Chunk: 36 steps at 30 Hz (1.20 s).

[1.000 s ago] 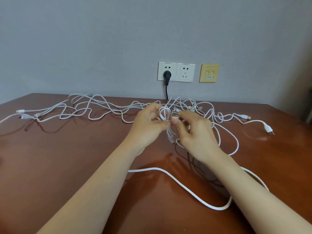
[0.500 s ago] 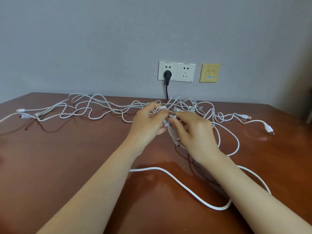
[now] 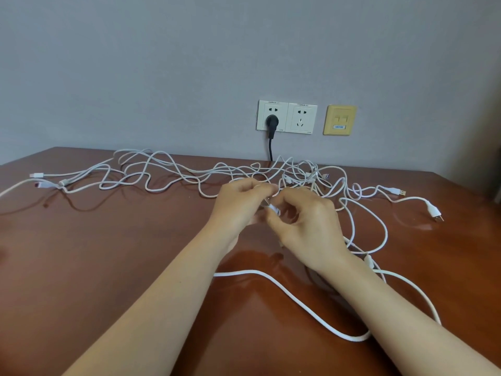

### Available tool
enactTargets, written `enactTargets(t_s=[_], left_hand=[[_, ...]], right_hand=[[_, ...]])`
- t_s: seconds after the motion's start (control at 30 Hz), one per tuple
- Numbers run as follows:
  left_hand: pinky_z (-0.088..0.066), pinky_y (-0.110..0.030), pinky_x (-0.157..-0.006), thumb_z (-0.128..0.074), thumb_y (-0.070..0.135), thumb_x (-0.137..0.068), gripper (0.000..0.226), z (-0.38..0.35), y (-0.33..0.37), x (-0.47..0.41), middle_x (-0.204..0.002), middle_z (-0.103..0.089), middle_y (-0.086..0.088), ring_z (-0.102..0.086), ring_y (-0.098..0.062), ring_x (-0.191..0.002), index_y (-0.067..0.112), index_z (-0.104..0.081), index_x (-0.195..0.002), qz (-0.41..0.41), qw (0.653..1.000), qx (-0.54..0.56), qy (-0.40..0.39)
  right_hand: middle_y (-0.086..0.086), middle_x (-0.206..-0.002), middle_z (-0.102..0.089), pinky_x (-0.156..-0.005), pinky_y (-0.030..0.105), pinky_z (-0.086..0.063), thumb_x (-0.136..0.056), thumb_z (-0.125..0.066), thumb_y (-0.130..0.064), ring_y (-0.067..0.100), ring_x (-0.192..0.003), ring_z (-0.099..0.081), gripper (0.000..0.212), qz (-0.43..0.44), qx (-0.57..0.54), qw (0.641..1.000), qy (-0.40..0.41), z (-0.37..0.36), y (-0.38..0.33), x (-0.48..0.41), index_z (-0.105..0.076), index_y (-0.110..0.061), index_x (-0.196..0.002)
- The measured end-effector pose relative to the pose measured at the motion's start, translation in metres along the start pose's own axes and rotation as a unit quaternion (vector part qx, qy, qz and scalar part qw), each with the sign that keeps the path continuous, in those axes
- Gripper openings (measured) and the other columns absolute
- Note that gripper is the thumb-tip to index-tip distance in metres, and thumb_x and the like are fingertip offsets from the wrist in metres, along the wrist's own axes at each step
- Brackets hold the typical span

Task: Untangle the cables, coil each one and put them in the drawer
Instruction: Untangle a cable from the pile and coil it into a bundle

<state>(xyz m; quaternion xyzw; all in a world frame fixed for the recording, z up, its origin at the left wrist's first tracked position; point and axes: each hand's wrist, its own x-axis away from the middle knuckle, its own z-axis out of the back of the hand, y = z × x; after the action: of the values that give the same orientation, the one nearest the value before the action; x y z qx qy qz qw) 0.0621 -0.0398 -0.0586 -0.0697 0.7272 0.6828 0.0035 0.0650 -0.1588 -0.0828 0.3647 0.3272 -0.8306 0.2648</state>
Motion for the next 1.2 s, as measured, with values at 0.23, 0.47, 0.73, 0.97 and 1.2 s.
enactTargets(t_s=[0.23, 0.47, 0.73, 0.97, 1.2], left_hand=[[-0.044, -0.034, -0.072, -0.06, 0.028, -0.06, 0.01, -0.005, -0.002, 0.0, -0.057, -0.062, 0.003, -0.056, -0.018, -0.069, 0.024, -0.062, -0.051, -0.073, 0.995, -0.068, 0.021], [-0.051, -0.031, -0.075, -0.061, 0.015, -0.084, 0.013, -0.002, -0.007, -0.011, -0.076, -0.065, -0.011, -0.061, -0.021, -0.077, 0.012, -0.065, -0.072, -0.023, 0.999, -0.017, -0.028], [-0.054, -0.016, -0.068, -0.054, 0.011, -0.093, 0.017, -0.005, -0.011, -0.009, -0.088, -0.067, -0.01, -0.064, -0.015, -0.081, 0.014, -0.061, -0.078, -0.006, 0.999, 0.01, -0.053], [-0.059, -0.026, -0.066, -0.054, 0.012, -0.092, 0.021, -0.002, -0.021, -0.014, -0.079, -0.064, 0.0, -0.062, -0.002, -0.065, 0.021, -0.065, -0.076, -0.103, 0.983, -0.14, -0.051], [-0.058, -0.023, -0.063, -0.055, 0.014, -0.092, 0.013, -0.002, -0.024, -0.014, -0.086, -0.067, -0.009, -0.067, -0.015, -0.077, 0.015, -0.064, -0.084, -0.112, 0.975, -0.179, -0.066]], right_hand=[[-0.002, -0.056, -0.054, -0.057, 0.028, -0.039, -0.07, -0.064, -0.017, 0.017, -0.061, -0.048, 0.013, -0.043, -0.026, 0.999, -0.003, -0.003, -0.001, -0.002, -0.053, -0.014, -0.063], [-0.003, -0.048, -0.053, -0.055, 0.019, -0.041, -0.071, -0.067, -0.007, 0.014, -0.052, -0.051, 0.027, -0.077, -0.078, 0.994, 0.002, -0.004, 0.0, -0.001, -0.046, -0.018, -0.058], [-0.01, -0.046, -0.049, -0.055, 0.011, -0.034, -0.073, -0.067, -0.013, 0.002, -0.054, -0.046, 0.038, -0.127, -0.057, 0.99, -0.026, 0.0, 0.01, -0.009, -0.036, -0.023, -0.054], [-0.005, -0.057, -0.048, -0.056, 0.023, -0.031, -0.079, -0.062, -0.015, 0.016, -0.065, -0.046, 0.031, -0.137, -0.007, 0.985, -0.106, 0.004, 0.009, -0.014, -0.041, -0.019, -0.055], [-0.009, -0.058, -0.052, -0.051, 0.01, -0.033, -0.077, -0.071, -0.018, 0.007, -0.061, -0.05, 0.025, -0.234, -0.054, 0.957, -0.163, 0.008, 0.016, -0.021, -0.055, -0.016, -0.058]])
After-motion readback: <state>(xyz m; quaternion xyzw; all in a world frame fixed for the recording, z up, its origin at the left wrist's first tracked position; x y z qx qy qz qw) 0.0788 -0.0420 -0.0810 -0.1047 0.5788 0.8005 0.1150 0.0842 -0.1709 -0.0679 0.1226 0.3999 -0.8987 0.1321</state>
